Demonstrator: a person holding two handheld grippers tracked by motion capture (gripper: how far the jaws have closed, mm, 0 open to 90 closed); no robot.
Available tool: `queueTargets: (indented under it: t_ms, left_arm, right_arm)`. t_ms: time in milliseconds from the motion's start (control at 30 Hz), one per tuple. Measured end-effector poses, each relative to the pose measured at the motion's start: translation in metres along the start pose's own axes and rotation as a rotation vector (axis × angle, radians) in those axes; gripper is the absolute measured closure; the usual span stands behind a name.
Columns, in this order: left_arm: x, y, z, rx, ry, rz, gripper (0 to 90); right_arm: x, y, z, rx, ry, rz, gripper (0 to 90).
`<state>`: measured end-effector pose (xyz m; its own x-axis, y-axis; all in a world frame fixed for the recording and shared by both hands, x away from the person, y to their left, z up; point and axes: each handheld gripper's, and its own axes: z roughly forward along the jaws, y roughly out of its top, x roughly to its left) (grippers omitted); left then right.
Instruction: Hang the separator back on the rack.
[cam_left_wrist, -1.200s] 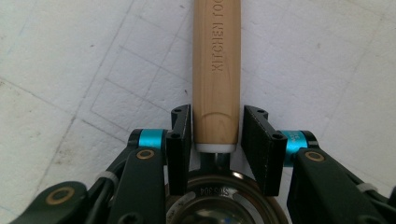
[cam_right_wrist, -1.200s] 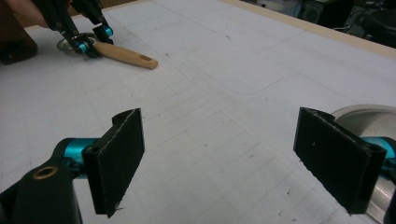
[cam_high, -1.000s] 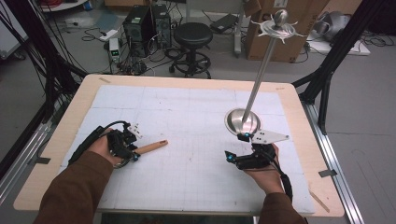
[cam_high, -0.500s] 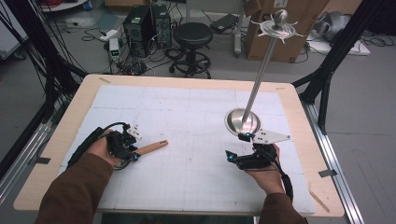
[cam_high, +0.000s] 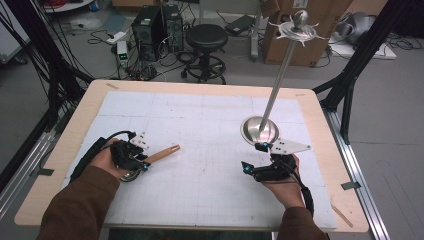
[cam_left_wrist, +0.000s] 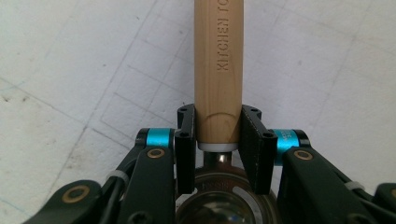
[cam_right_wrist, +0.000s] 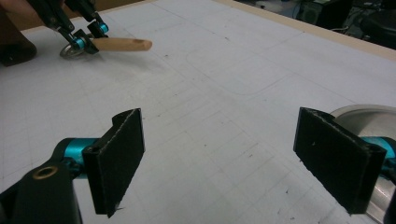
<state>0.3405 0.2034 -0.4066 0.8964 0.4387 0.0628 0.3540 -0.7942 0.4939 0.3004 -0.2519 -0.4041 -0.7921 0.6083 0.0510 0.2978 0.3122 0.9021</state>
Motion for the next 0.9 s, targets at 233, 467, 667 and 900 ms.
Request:
queueTargets:
  t_ms: [233,467,667,900]
  left_arm:
    - [0.000,0.000,-0.008,-0.063,-0.008,-0.005,69.3]
    - [-0.003,0.003,-0.014,-0.125,-0.025,-0.008,69.3]
    - [-0.003,0.005,-0.020,-0.183,-0.040,-0.016,69.3]
    - [-0.003,0.009,-0.026,-0.249,-0.069,-0.029,69.3]
  right_arm:
    - [0.000,0.000,0.000,-0.002,0.000,-0.003,15.3]
    - [0.000,0.000,0.000,-0.002,0.000,-0.003,15.3]
    - [0.000,0.000,0.000,-0.002,0.001,-0.001,15.3]
    - [0.000,0.000,0.000,-0.003,0.000,-0.001,15.3]
